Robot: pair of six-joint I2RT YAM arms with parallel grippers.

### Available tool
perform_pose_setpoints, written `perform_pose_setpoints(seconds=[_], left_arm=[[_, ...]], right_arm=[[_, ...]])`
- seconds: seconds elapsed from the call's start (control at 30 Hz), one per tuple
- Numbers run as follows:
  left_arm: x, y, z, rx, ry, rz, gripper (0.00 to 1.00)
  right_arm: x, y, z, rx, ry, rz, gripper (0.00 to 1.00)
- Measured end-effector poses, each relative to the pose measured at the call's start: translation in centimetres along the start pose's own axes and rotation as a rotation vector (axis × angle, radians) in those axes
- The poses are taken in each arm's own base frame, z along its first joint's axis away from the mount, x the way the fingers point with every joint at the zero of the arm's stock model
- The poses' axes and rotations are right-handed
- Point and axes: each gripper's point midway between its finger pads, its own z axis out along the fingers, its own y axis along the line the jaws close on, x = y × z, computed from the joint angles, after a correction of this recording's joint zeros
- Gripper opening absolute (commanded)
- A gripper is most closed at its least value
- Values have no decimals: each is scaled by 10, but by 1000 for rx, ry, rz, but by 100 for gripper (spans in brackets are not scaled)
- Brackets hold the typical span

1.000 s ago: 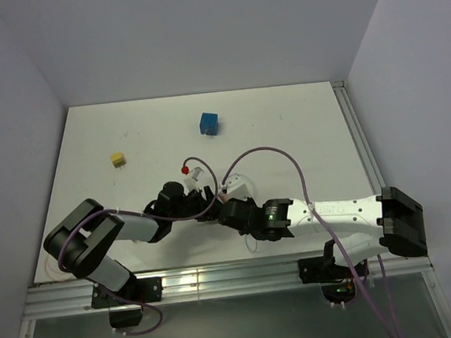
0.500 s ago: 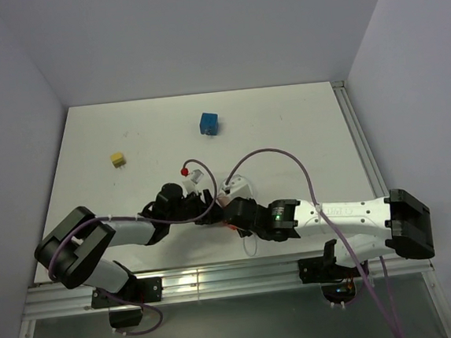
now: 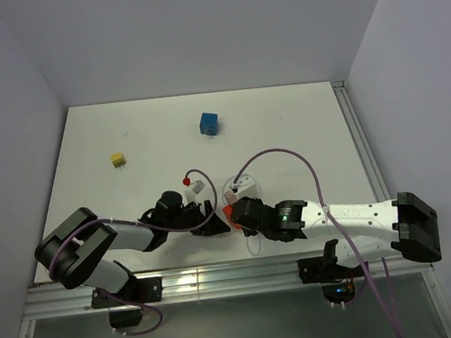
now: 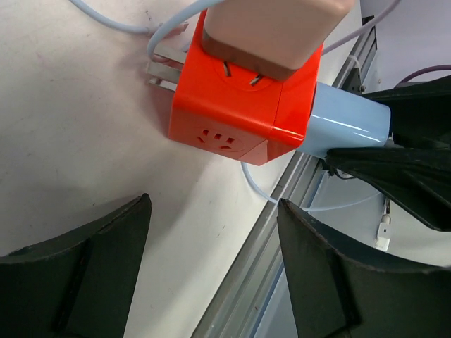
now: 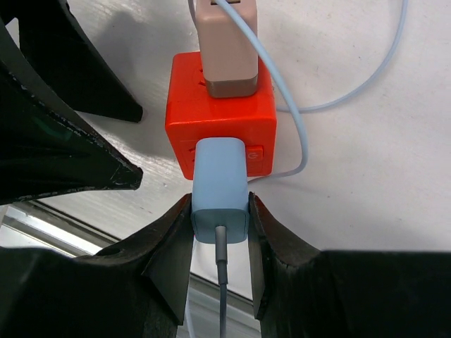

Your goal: Insert the plug

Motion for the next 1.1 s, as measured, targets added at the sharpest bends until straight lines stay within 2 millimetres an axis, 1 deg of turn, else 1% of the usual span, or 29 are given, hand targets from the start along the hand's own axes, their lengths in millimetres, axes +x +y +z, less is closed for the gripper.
perform_pose_setpoints(seconds=[0.2,0.27,0.3,0.5,0.6,0.77,0.83,0.97,1.1], left_arm=[[1,0,-1,0,4,-1,79],[0,-1,-1,0,-2,0,84],[-2,-2,-2,1,-7,4,86],[-22,-13,-8,1,-95,51,88],[-32,-16,-8,-7,-129,78,86],[-45,-19,-1,-10,-147,96,83],[-46,-17,2,-11,-145,95,81],[-43,-10,7,-23,-131,81,77],[-46,-11,10,-11,-138,85,75]], right_arm=[[0,-2,-1,2,-2,2,0],[1,-2,-1,1,-3,3,0],[1,-3,-2,1,-4,3,0],[2,-5,-4,2,-3,4,0],[2,-5,-4,2,-3,5,0],[2,-5,-4,2,-3,4,0],[2,-5,-4,2,-3,4,0],[2,-5,-4,2,-3,4,0],[2,-6,-4,4,-3,1,0]])
